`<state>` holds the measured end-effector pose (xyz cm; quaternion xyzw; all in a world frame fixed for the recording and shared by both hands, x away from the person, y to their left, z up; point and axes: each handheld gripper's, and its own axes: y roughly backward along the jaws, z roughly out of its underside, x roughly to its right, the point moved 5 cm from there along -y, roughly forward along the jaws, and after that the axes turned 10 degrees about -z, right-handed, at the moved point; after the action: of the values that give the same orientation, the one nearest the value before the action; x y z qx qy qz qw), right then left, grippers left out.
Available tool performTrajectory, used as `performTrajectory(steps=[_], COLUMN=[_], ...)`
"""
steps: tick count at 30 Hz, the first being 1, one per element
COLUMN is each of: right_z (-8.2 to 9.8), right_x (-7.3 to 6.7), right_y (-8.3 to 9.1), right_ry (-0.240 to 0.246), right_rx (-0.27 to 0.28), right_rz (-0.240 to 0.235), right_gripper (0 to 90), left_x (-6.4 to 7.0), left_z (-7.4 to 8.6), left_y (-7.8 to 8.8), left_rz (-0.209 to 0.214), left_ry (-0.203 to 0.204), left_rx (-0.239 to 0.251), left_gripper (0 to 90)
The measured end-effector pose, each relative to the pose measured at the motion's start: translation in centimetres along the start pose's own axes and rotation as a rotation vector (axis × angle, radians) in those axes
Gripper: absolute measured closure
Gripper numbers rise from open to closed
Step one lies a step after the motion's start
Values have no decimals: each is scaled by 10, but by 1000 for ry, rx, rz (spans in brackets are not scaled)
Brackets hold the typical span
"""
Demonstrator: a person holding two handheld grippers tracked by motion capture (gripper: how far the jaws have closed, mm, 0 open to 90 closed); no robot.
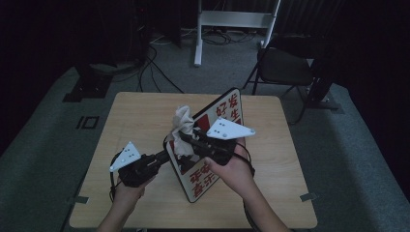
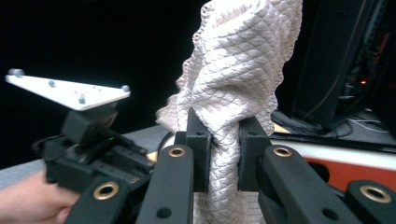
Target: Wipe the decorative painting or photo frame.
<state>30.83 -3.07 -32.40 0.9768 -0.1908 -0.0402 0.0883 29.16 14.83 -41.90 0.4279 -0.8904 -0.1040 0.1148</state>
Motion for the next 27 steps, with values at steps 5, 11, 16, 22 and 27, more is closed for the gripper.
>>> performTrajectory(steps=[5,11,16,22,27], right_z=[15,30,45,65,83], right_x=[5,5,3,1,-1], right_y=[-11,-10,-8,-4,0], right_ry=[-7,-2,-3,-16,-31], right_rx=[-41,-58,-81,-109,-136], right_rz=[23,45,52,58,60], right_gripper=[790,790,791,791,791], left_x=[2,4,5,7,10], left_z=[-3,-3,-3,-3,-3], left_y=[-1,-1,0,0,0], left_rz=[21,22,32,48,58], left_ry=[1,5,3,1,-8], left_rx=[18,17,18,12,9], left_gripper=[848,858,857,856,856])
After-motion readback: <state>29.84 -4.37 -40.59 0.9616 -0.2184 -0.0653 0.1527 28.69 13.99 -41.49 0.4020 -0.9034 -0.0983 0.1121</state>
